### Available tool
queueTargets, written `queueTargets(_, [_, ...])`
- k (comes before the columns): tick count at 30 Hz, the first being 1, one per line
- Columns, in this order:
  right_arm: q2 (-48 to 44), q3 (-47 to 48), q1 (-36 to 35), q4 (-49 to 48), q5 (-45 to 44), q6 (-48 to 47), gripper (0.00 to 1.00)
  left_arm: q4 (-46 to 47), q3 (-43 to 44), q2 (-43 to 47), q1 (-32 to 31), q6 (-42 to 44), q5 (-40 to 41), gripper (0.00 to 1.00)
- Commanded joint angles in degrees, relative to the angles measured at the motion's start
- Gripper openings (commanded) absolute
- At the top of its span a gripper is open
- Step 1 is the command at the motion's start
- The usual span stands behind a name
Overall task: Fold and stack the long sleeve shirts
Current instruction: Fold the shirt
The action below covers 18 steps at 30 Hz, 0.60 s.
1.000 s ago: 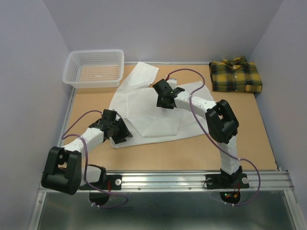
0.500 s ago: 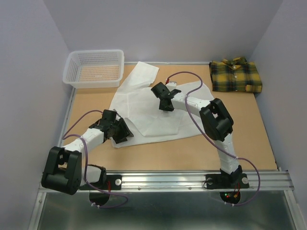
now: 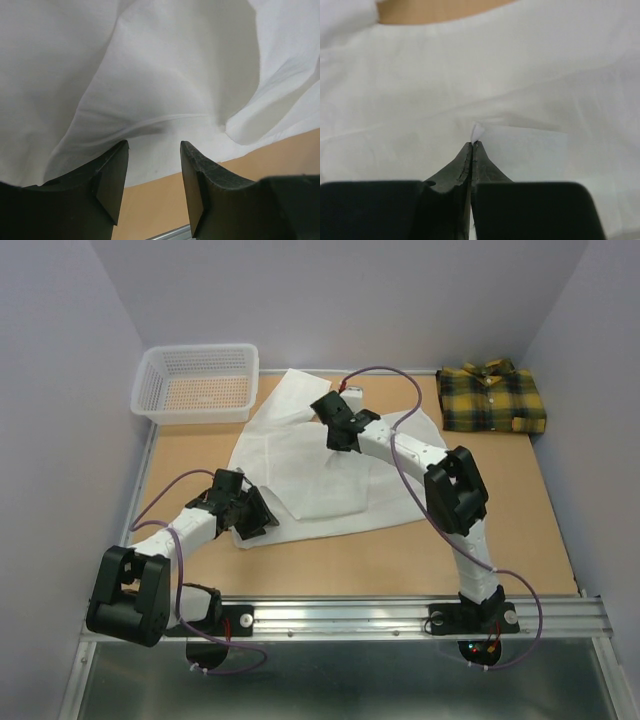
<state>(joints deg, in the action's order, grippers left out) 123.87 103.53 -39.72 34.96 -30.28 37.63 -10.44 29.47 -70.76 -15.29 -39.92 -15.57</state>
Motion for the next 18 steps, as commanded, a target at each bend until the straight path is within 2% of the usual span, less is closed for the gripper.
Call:
queueTargets(1, [-6.01,10.18,0.00,-1.30,-1.19,-4.93,0.01,-0.64,-1.88,-0.17,-0.18,0.81,0.54,0.57])
queueTargets(6, [-4.53,20.03,-0.09,-2.52,5.04,-9.85,0.01,-0.37,-2.05,-0.52,-0.27,0.55,0.46,0.57])
queueTargets(11, [-3.11,26.63,-0.18,-9.99,15.33,-12.22,0.00,-0.37,-2.23,-0.34,-0.18,0.28,0.63,0.57])
queueTargets(18, [-3.20,25.68,-1.06,-20.54,23.95,-15.12,0.01,-0.55,-2.23,-0.34,-0.18,-0.07,0.90,0.57])
